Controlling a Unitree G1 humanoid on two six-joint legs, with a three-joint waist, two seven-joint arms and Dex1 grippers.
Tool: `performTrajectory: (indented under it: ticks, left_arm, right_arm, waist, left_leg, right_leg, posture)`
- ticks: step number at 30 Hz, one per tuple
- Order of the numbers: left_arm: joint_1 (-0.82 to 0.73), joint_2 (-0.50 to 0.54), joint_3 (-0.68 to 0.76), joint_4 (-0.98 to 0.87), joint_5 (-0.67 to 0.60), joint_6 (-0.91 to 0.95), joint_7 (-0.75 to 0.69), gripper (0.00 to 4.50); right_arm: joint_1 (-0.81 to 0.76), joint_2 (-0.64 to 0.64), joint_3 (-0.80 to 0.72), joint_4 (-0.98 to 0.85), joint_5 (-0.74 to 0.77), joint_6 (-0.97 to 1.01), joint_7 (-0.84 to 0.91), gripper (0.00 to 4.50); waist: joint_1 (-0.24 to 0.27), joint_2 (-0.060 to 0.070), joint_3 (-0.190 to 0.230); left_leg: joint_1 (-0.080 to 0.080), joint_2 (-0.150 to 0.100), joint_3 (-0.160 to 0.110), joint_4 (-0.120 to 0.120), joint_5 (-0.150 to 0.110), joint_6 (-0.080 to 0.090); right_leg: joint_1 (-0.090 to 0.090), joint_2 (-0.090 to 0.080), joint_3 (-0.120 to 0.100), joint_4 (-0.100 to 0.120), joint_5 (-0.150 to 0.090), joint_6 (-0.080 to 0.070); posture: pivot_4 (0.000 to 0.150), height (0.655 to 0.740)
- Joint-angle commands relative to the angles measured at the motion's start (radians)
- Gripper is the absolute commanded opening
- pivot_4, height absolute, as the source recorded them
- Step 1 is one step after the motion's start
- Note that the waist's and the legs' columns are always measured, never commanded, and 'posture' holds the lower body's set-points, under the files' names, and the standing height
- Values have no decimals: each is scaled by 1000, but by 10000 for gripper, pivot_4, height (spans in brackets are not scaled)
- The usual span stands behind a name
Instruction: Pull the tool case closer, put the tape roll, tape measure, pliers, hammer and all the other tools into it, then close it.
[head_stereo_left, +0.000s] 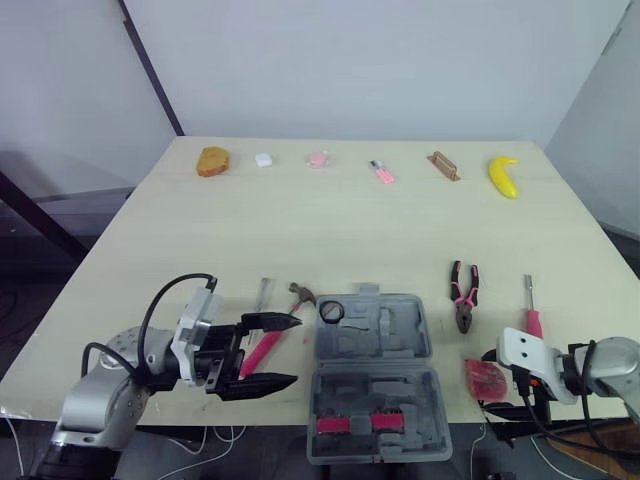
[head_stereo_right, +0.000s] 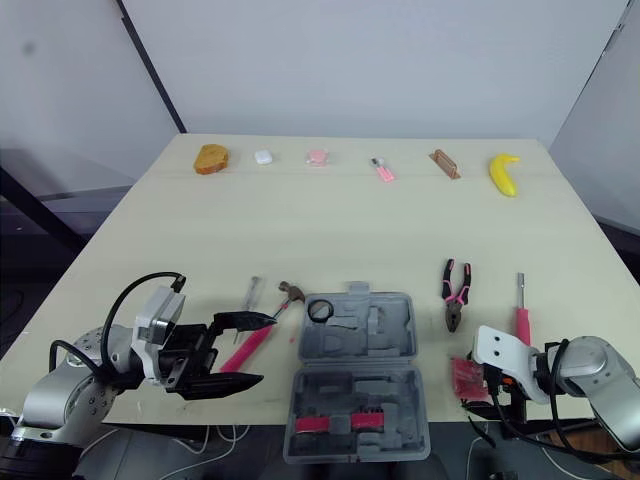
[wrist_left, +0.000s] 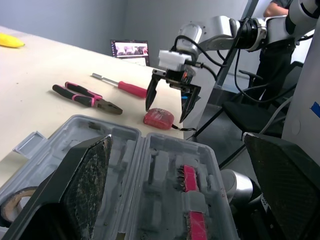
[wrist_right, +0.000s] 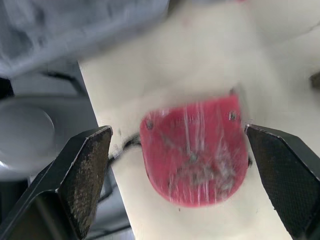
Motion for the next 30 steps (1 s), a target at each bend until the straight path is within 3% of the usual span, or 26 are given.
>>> performTrajectory:
  ticks: [1,10,11,14,23,26,30]
  left_arm:
    - [11,-4,5,-29,-2,-9,-1,45000]
    - [20,-19,2,-24,8,-24,0,45000]
    - [19,-21,2,-20,9,-26,-2,45000]
    - [19,-22,1,-17,10,-29,-4,45000]
    - [25,-42,-8,-13,22,-47,11,45000]
    - [34,-53,-2,-26,24,-47,34,45000]
    - [54,-73,15,-24,34,-71,64,45000]
  right_arm:
    - [-21,-1,-2,17,-14,-36,12,44718]
    - [-60,45,15,39,-22,-35,6,44718]
    - [-64,48,17,39,-26,-32,5,39387]
    - [-67,50,23,40,-36,-31,0,30381]
    - [-73,36,14,7,-46,-60,24,28660]
    - [-155,3,-5,-130,-1,61,61,28660]
    - [-437,-42,82,-328,69,483,112,28660]
  waist:
    - [0,0,0]
    - [0,0,0]
    - [0,0,0]
    - [0,0,0]
    - [0,0,0]
    - [-2,2,1]
    - [-14,6,4]
  left_leg:
    - [0,0,0,0,0,0]
    - [0,0,0,0,0,0]
    - [0,0,0,0,0,0]
    - [0,0,0,0,0,0]
    - [0,0,0,0,0,0]
    - [0,0,0,0,0,0]
    - [1,1,-3,0,0,0]
  right_leg:
    - [0,0,0,0,0,0]
    - [0,0,0,0,0,0]
    - [0,0,0,0,0,0]
    - [0,0,0,0,0,0]
    - [0,0,0,1,0,0]
    - [0,0,1,1,0,0]
    - [-2,0,3,2,1,0]
  posture:
    - [1500,7400]
    - [1500,7400]
    - [1500,7400]
    - [1500,7400]
    - [1500,7400]
    - [1500,7400]
    - [1500,7400]
